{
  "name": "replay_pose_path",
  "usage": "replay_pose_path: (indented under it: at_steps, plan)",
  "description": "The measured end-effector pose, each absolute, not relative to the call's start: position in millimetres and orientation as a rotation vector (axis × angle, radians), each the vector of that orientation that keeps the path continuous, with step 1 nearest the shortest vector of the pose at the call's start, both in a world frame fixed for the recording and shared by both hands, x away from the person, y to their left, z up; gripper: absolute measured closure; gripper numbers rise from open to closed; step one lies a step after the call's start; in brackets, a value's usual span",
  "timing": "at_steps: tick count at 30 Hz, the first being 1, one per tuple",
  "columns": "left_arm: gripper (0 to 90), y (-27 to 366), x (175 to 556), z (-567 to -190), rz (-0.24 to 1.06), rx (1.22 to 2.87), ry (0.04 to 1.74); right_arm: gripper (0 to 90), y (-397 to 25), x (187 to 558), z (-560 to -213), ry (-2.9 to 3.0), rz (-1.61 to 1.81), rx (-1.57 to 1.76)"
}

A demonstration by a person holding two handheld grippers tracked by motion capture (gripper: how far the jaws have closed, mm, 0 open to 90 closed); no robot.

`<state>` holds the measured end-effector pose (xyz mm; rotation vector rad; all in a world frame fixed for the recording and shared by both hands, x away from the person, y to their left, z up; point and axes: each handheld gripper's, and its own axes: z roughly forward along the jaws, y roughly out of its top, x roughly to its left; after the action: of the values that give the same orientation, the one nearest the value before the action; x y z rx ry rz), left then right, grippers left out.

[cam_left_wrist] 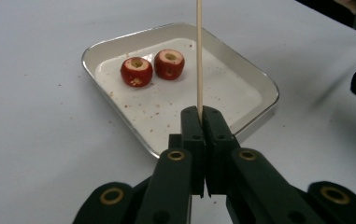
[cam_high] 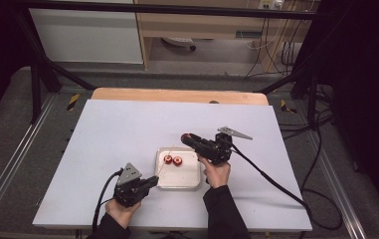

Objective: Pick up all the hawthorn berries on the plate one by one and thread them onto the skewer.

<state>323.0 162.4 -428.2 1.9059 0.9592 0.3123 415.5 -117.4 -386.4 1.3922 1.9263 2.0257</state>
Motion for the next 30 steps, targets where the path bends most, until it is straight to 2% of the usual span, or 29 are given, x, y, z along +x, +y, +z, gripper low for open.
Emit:
replay_pose_path:
  at_steps: [13, 30]
  plan:
    - [88.5, 135, 327, -427, 0.312, 1.873, 0.962, 60.7, -116, 419, -388, 1.793, 2.126, 1.407]
    - [88.4, 121, 328, -427, 0.299, 1.787, 1.006, 60.7, -114, 418, -387, 1.684, 2.187, 1.411]
